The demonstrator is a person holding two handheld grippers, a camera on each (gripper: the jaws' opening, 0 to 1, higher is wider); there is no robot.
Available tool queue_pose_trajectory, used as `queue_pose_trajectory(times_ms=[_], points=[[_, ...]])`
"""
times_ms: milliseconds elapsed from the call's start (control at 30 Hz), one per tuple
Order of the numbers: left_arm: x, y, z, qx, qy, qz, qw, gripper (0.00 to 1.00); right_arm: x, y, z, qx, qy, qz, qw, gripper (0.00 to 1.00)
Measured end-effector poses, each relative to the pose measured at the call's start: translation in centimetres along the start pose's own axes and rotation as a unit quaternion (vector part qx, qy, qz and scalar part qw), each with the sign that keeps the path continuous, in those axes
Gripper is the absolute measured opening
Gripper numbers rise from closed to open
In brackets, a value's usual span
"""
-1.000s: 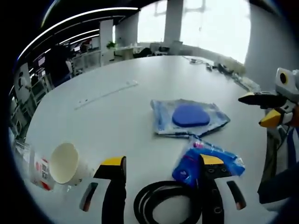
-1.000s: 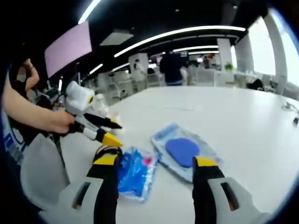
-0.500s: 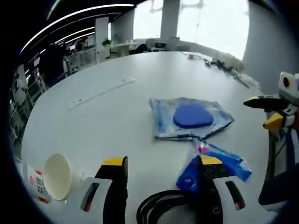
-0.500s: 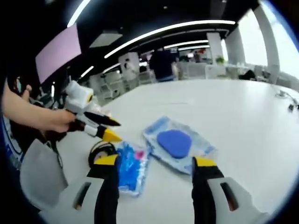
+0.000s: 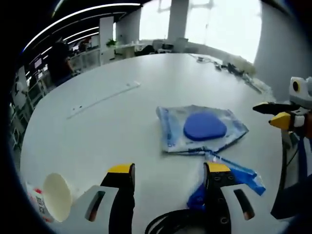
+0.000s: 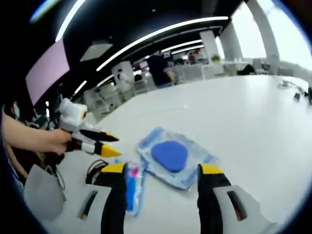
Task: Arrange the tabletop items into an orderly group along one side of the table until the central work area is clear of visible clutter.
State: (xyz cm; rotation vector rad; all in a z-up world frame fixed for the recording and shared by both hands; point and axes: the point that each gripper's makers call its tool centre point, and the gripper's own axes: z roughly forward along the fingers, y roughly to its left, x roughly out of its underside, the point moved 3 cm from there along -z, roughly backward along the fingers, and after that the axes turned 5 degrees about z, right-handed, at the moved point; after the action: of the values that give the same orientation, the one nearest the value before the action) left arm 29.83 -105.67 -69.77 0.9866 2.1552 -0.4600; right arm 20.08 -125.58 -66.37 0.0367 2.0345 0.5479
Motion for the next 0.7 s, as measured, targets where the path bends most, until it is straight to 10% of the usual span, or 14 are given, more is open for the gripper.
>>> queue_pose_trajectory(times_ms=[700], points=[[-3.0,0.4,3.7,0.017,-0.014,-0.030,0.9993,0.48,1.5,-3.8,1.9,0.046,0.011,0.112,0.9926,0.44]])
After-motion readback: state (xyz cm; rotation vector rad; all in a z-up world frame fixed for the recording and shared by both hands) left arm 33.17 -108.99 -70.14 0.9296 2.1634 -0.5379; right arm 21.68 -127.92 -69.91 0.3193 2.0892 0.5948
